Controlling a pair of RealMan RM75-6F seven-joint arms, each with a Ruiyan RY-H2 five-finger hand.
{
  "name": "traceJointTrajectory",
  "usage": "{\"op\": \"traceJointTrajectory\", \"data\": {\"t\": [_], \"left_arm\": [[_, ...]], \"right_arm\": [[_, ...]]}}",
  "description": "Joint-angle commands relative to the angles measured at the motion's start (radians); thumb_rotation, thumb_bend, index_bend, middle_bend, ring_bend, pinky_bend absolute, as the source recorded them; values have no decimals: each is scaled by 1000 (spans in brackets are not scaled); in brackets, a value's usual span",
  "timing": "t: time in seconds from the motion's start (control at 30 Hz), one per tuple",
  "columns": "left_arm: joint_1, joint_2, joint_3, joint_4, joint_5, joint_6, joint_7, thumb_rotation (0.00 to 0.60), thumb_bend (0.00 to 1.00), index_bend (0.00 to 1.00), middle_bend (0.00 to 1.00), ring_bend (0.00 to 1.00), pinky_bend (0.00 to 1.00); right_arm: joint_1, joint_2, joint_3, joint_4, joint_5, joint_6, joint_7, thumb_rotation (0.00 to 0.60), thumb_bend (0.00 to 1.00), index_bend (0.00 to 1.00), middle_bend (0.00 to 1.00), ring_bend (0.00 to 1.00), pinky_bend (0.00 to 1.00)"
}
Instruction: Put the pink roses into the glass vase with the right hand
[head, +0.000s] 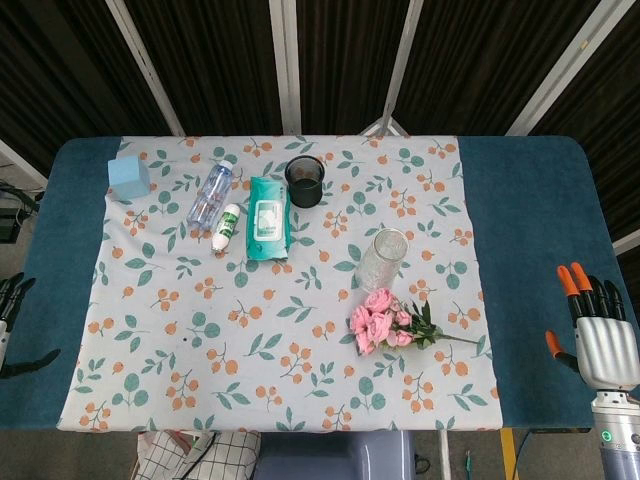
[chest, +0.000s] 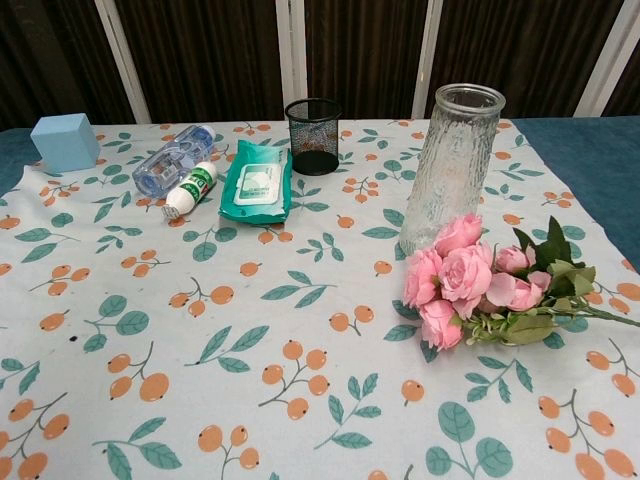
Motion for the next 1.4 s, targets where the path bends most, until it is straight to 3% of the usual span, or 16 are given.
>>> {"op": "traceJointTrajectory", "data": {"t": [0.03,0.4,0.77,1.13,1.4], "left_arm": [[-1,0,0,0,0,-1,0,600,0,0,0,0,0],[4,6,4,-10,8,6,-8,600,0,0,0,0,0],[1,4,0,-13,0,1,-6,600,0,0,0,0,0],[2,2,-2,-20,-4,4,3,600,0,0,0,0,0],[0,3,1,-23,0,-1,7,600,0,0,0,0,0]], "right_arm": [[-1,0,-1,0,-1,1,0,600,375,0,0,0,0],[-7,6,1,-19,9,6,2,600,371,0,0,0,0],[-2,17,-8,-55,-26,4,46,600,247,0,0,0,0],[70,61,-55,-217,-70,-160,98,600,230,0,0,0,0],[166,-7,-37,-268,11,-331,78,600,226,0,11,0,0]]}}
